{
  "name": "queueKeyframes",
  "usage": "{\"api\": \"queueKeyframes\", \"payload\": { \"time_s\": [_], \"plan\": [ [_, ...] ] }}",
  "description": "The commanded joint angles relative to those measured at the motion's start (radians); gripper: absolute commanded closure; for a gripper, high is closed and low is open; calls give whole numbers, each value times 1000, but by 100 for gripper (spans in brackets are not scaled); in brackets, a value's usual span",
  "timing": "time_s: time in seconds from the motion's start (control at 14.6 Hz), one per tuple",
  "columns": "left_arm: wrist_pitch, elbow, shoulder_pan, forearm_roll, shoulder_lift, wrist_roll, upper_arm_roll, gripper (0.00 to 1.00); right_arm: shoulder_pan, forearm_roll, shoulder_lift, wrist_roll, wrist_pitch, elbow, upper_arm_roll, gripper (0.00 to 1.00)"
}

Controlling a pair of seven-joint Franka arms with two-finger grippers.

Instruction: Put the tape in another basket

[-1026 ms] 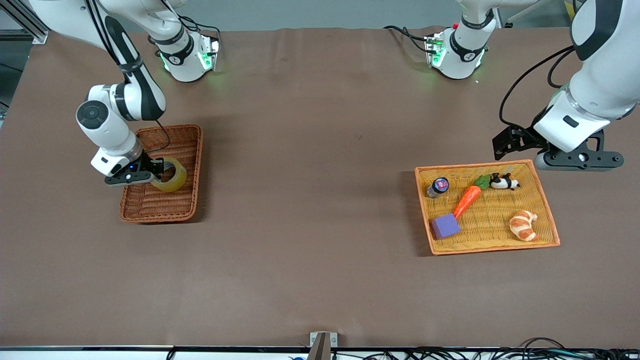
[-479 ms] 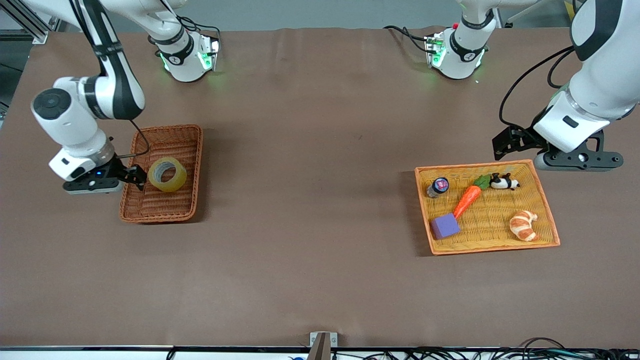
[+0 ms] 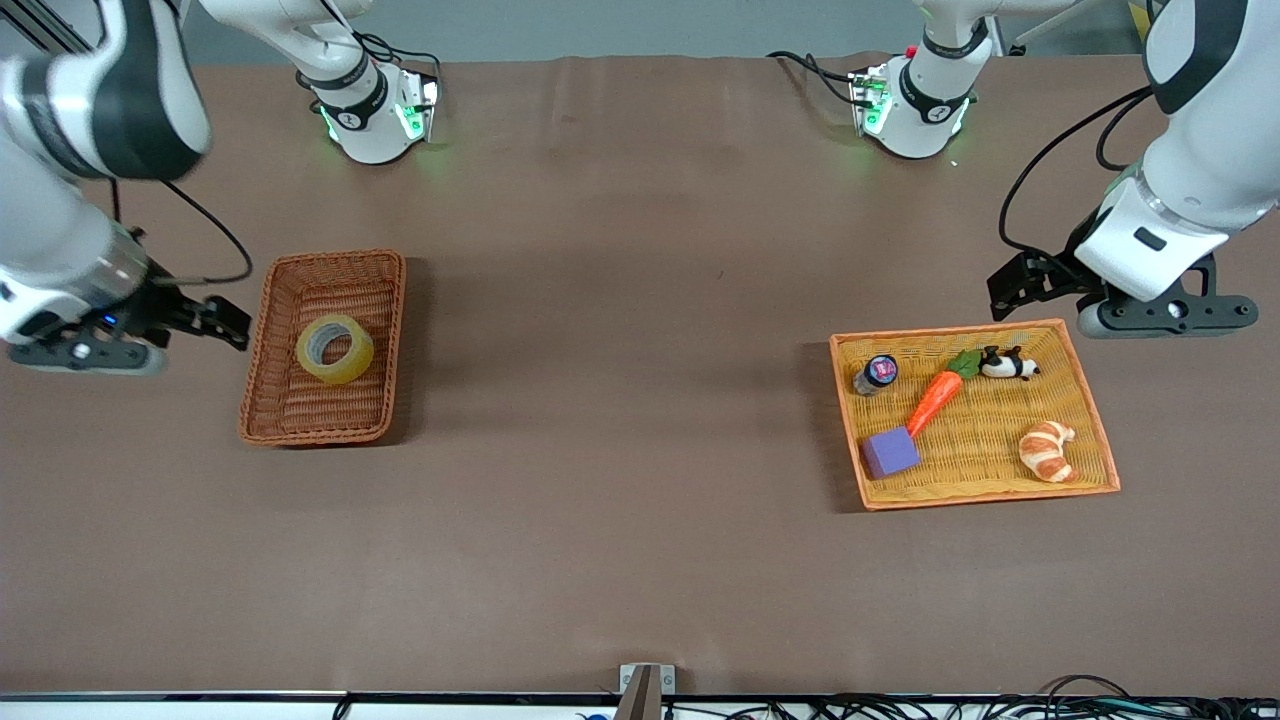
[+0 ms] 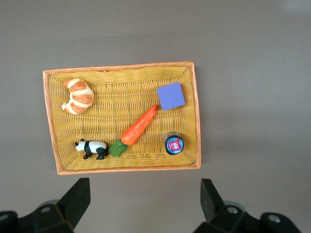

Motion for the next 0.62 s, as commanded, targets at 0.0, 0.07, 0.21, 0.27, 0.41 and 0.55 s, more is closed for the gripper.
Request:
{"api": "queueKeyframes", "payload": {
  "time_s": [0.0, 0.07, 0.21, 0.27, 0.41, 0.55],
  "plan": [
    [6, -92, 4, 7, -105, -10, -12, 0, -22, 27, -41, 0, -111, 95, 16, 0],
    [1, -89, 4, 5, -105, -10, -12, 0, -22, 28, -36, 2, -188, 176, 16, 0],
    [1, -81, 4, 1, -104, 2, -12, 0, -23, 33, -10, -3, -338, 322, 11, 0],
    [1, -81, 7, -14, -104, 5, -12, 0, -22, 33, -10, 2, -346, 334, 10, 0],
    [-6, -79, 10, -68, -107, 7, -10, 0, -29, 27, -10, 9, -333, 327, 11, 0],
    [-14, -79, 7, -59, -105, 11, -10, 0, -32, 32, -10, -4, -317, 305, 14, 0]
  ]
}}
